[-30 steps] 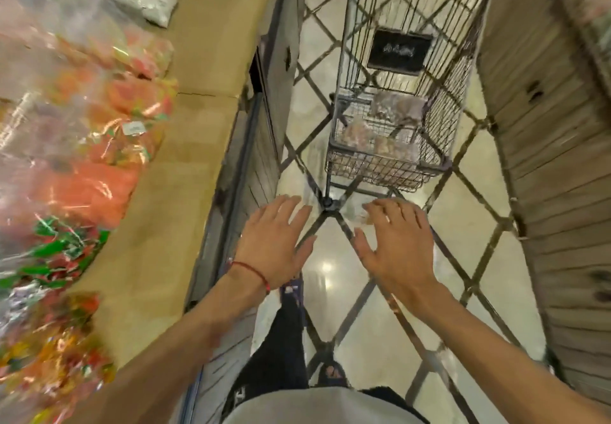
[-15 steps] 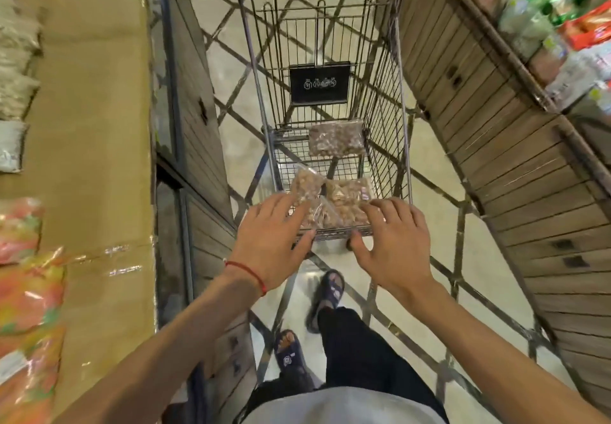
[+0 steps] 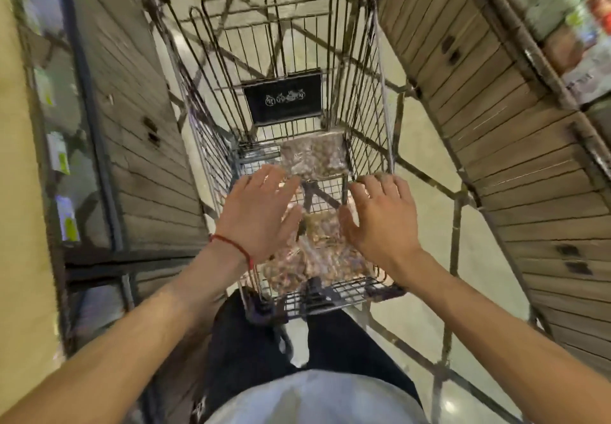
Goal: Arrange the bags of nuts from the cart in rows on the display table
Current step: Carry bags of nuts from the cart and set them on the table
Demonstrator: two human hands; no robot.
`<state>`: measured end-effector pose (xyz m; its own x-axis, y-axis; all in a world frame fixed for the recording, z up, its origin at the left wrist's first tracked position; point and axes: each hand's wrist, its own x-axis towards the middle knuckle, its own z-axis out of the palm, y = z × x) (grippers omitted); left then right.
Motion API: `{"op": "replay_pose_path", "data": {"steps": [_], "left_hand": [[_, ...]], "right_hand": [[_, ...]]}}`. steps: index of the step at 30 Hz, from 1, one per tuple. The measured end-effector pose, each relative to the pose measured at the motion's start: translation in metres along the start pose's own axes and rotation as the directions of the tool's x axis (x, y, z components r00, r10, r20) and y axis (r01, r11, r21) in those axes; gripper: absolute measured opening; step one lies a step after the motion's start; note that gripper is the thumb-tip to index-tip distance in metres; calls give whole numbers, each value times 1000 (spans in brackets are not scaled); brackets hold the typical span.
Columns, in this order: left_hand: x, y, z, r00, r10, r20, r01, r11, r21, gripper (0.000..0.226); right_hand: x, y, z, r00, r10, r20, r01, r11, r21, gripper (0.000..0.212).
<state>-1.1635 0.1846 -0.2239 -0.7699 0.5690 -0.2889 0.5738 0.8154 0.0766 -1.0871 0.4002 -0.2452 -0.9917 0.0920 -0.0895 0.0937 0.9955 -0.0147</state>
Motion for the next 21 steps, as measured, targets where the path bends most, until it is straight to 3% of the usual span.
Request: {"op": "replay_pose_path", "data": {"steps": [6, 14, 21], "left_hand": [[78, -32, 3, 989, 84, 119, -87, 996, 21, 59], [152, -79, 19, 928, 331, 170, -349, 933, 85, 56], [195, -99, 43, 908, 367, 202, -393, 913, 112, 56]], "right_hand": [[58, -4, 16, 996, 79, 44, -77, 996, -39, 46], [105, -27, 40, 956, 278, 92, -275, 960, -47, 44], [128, -24, 78, 949, 279, 148, -274, 960, -50, 45]]}}
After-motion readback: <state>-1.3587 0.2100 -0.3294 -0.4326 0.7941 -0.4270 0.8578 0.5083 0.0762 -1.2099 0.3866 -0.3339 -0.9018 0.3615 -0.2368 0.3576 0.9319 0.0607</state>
